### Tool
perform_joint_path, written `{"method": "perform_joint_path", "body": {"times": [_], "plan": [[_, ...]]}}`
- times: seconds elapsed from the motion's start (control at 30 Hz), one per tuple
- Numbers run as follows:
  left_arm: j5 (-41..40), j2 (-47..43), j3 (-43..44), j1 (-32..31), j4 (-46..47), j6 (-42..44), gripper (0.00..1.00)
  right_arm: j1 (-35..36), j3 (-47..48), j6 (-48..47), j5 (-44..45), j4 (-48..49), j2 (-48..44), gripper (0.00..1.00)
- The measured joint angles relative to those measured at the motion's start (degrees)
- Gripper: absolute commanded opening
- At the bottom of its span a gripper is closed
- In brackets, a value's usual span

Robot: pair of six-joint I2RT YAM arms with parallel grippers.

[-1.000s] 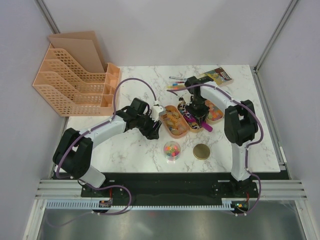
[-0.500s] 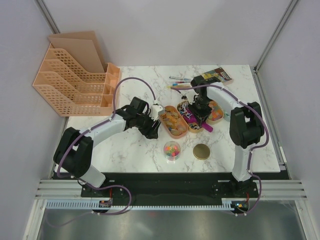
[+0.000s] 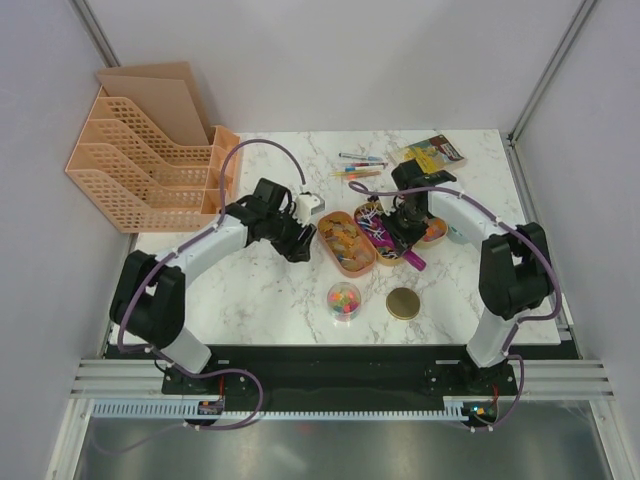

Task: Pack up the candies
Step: Scoop the fake candies from the storage box.

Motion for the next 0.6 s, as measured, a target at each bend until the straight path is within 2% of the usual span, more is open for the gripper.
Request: {"method": "perform_joint_path", "body": {"times": [0.43,0.6], "plan": [[-0.33,1.88,4.24,4.96,-1.18,1.18,0.59,-3.39,-11.26,-0.59,0.09,8.48,-11.47,0.00],[-0.50,1.88,4.42,6.19,-1.27,1.27,0.59,-3.23,-11.54,-6.03,0.00,8.94,-17.20,0.00]]}}
